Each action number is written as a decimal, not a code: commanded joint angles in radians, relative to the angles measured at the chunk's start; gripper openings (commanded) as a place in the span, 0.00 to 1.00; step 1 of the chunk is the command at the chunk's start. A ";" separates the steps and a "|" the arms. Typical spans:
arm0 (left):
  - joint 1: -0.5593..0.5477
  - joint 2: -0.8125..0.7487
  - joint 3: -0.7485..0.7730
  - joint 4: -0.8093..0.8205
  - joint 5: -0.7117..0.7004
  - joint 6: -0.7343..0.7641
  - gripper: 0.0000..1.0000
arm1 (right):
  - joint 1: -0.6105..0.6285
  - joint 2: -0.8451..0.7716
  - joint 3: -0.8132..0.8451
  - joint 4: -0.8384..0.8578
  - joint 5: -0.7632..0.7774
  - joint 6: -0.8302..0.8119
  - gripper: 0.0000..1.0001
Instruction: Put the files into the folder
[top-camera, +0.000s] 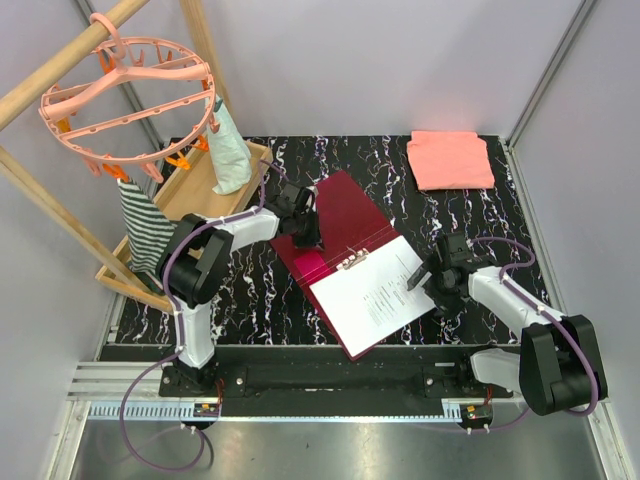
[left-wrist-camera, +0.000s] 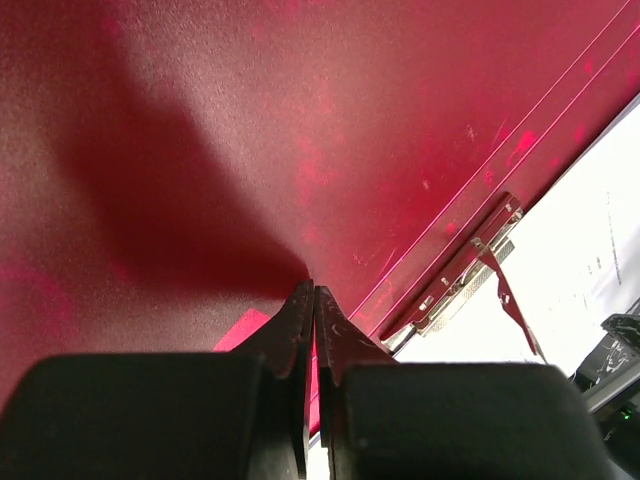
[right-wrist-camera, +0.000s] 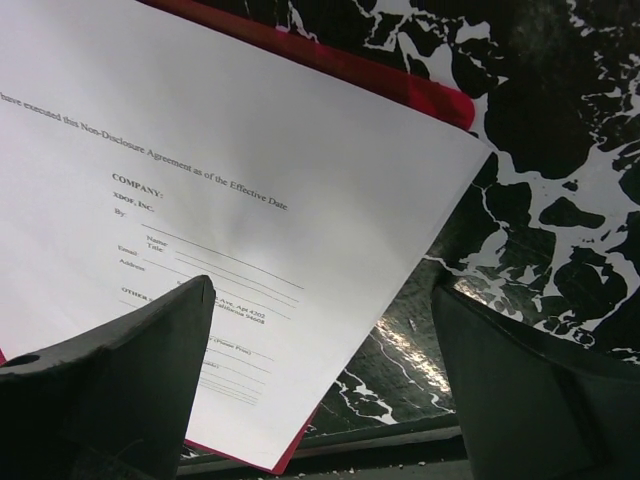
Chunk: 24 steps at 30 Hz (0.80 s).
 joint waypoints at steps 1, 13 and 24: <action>0.003 0.018 0.000 0.006 -0.016 0.019 0.00 | -0.002 0.026 -0.019 0.076 -0.005 0.028 1.00; 0.004 0.040 -0.004 0.014 0.005 0.019 0.00 | -0.002 0.031 0.013 0.142 -0.055 0.023 1.00; 0.003 -0.054 0.018 -0.008 0.027 0.009 0.13 | -0.002 -0.115 0.048 -0.032 0.066 -0.050 1.00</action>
